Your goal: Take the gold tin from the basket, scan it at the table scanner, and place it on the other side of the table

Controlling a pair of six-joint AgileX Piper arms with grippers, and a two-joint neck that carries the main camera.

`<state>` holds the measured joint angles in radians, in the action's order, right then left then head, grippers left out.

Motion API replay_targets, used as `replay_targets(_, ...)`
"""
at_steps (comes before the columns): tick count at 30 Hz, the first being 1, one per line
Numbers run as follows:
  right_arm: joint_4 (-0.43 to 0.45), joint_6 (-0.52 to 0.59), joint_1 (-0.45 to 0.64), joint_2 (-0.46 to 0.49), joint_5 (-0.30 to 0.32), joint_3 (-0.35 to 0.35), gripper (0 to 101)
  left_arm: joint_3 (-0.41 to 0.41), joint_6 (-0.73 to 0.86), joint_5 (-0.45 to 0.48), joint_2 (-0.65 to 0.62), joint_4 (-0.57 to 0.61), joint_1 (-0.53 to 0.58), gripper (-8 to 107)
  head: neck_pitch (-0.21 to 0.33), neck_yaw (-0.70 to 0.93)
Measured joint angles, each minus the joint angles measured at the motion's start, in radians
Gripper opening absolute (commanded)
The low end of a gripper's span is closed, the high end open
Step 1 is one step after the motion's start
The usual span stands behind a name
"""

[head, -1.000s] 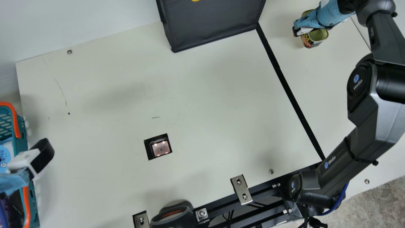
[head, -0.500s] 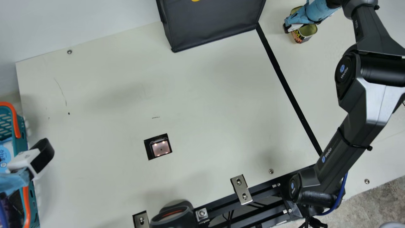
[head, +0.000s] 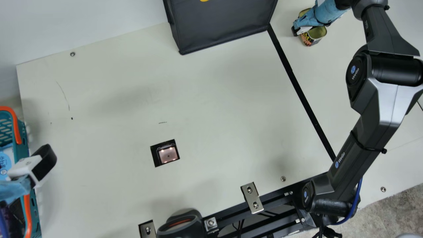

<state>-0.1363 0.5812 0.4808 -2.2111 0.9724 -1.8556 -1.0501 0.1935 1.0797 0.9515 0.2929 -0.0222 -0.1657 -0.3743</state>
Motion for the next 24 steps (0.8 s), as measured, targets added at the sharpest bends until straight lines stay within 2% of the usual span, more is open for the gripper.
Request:
replay_targets(8,0.0,0.007,-0.002,0.002,-0.011,0.015,95,0.0,0.0,0.0,0.0,0.0,0.0,90,0.0,0.0)
replay_targets(17,0.034,-0.029,-0.01,0.061,-0.056,0.065,95,0.0,0.0,0.0,0.0,0.0,0.0,90,0.0,0.0)
replay_targets(24,0.069,-0.107,-0.026,0.178,-0.096,0.15,95,0.0,0.0,0.0,0.0,0.0,0.0,90,0.0,0.0)
